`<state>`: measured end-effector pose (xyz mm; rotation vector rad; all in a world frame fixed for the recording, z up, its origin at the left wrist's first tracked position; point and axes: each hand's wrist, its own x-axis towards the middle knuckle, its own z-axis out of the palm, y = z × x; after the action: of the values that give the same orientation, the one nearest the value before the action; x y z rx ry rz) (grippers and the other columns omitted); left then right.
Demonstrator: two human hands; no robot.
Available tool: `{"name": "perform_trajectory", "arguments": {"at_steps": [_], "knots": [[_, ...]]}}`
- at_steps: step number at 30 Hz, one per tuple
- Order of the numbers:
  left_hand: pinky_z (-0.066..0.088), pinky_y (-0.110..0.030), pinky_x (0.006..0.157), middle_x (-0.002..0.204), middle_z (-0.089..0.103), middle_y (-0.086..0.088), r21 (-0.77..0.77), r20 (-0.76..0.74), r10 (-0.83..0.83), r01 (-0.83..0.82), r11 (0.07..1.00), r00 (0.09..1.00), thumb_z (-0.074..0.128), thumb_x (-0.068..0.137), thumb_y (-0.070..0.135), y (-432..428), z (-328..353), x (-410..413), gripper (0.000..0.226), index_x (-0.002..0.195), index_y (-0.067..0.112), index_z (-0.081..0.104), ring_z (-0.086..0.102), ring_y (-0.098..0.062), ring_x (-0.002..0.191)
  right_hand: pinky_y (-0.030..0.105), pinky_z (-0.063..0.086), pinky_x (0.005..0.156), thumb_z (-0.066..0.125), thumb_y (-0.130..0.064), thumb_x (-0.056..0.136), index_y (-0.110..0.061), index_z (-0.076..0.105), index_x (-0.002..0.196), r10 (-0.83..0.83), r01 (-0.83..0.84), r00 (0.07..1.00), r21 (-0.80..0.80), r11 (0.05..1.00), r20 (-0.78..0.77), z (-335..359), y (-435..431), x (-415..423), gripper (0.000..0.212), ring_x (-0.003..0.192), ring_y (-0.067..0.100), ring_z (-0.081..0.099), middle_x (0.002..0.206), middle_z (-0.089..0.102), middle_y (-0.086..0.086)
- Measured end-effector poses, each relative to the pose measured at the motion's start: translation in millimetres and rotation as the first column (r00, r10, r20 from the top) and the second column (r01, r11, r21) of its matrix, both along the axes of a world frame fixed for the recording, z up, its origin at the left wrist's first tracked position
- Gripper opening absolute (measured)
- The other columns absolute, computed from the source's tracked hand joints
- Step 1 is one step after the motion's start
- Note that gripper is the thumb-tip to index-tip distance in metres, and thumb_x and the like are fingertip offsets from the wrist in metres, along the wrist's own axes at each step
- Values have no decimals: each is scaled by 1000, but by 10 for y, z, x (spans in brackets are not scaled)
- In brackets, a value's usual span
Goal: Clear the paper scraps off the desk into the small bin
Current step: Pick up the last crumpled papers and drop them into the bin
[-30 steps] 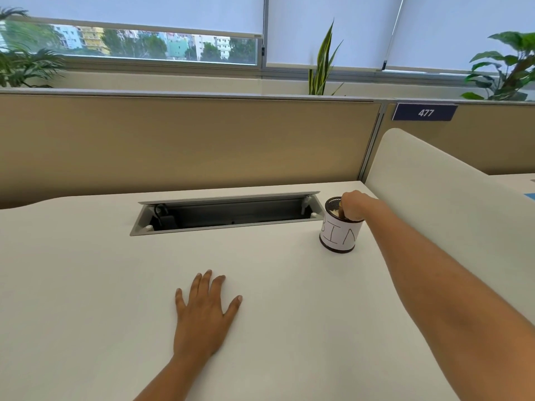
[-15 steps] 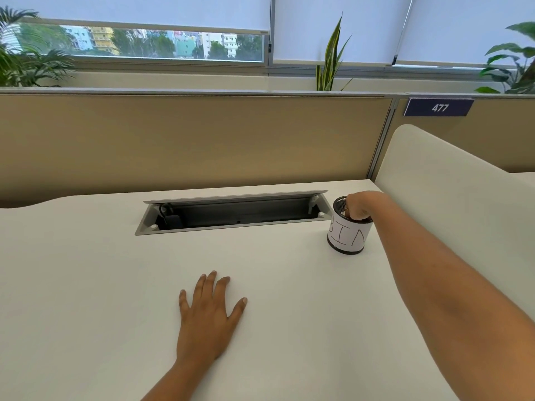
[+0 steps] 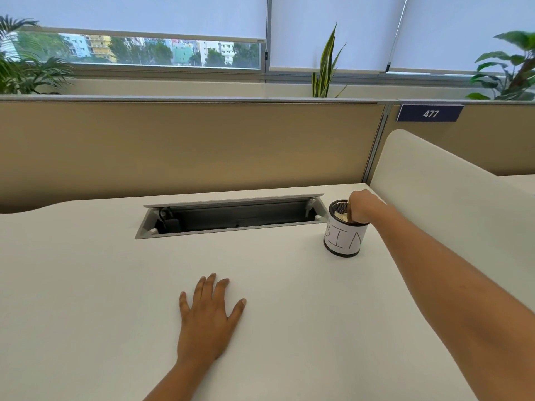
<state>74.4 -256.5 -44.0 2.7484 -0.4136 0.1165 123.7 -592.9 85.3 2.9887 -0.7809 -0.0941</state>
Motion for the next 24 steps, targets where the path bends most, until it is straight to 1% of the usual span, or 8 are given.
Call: {"name": "perform_trajectory", "arguments": {"at_steps": [3, 6, 9, 13, 16, 18, 21, 24], "knots": [[8, -48, 118, 152, 26, 4, -9, 3, -1, 1, 1000, 1000, -5, 64, 68, 2, 11, -3, 91, 136, 29, 34, 14, -13, 144, 29, 46, 71, 53, -4, 86, 2, 65, 105, -7, 5, 995, 13, 1000, 102, -16, -8, -40, 24, 100, 35, 61, 111, 64, 20], [7, -47, 118, 153, 24, 5, 0, -14, -7, 7, 1000, 1000, 0, 70, 69, 5, -1, -1, 84, 137, 30, 32, 14, -12, 144, 30, 49, 74, 54, 0, 84, 0, 71, 98, -44, 25, 962, 73, 997, 269, -23, 12, -109, 22, 95, 35, 63, 104, 67, 20], [7, -48, 118, 154, 22, 5, 10, -28, -9, 9, 1000, 1000, 27, 89, 61, 11, -42, 30, 57, 137, 30, 30, 11, -12, 145, 32, 47, 74, 49, 4, 82, 0, 70, 89, -34, -42, 834, 125, 991, 551, -38, 126, -246, 22, 90, 37, 62, 96, 70, 20], [6, -47, 118, 155, 20, 5, 3, -30, -12, 12, 1000, 999, 32, 91, 56, 12, -62, 37, 54, 138, 30, 29, 11, -12, 145, 37, 48, 78, 56, -3, 84, 0, 69, 89, -11, -174, 676, 174, 969, 737, -154, 533, -462, 15, 88, 35, 62, 92, 69, 18], [5, -46, 118, 156, 20, 4, -3, -25, -13, 13, 1000, 1000, 32, 91, 55, 23, -73, 38, 56, 141, 29, 28, 11, -12, 145, 35, 46, 81, 56, -6, 86, -4, 68, 96, -7, -221, 690, 219, 950, 724, -422, 865, -609, 16, 97, 32, 61, 99, 68, 16], [5, -45, 118, 156, 17, 5, 9, -32, -15, 15, 1000, 999, 30, 92, 54, 34, -70, 35, 56, 142, 30, 26, 9, -12, 146, 31, 44, 89, 54, -12, 89, -11, 64, 108, -6, -215, 793, 288, 933, 610, -652, 1035, -707, 21, 112, 25, 55, 116, 64, 8], [4, -45, 118, 157, 14, 8, 20, -55, -1, 2, 1000, 998, 27, 92, 56, 80, -74, -1, 56, 143, 33, 22, 7, -10, 146, 34, 31, 109, 47, -29, 95, -17, 45, 135, -2, -151, 924, 368, 918, 383, -999, 1263, -863, 42, 135, 21, 35, 145, 41, 4], [4, -45, 118, 157, 14, 10, 15, -60, 20, -19, 1000, 998, 27, 91, 58, 209, -99, -77, 57, 143, 35, 21, 7, -10, 146, 43, 8, 120, 31, -44, 98, -22, 23, 147, 3, -74, 974, 308, 948, 225, -1237, 1557, -993, 54, 147, 21, 8, 159, 14, 2]]}}
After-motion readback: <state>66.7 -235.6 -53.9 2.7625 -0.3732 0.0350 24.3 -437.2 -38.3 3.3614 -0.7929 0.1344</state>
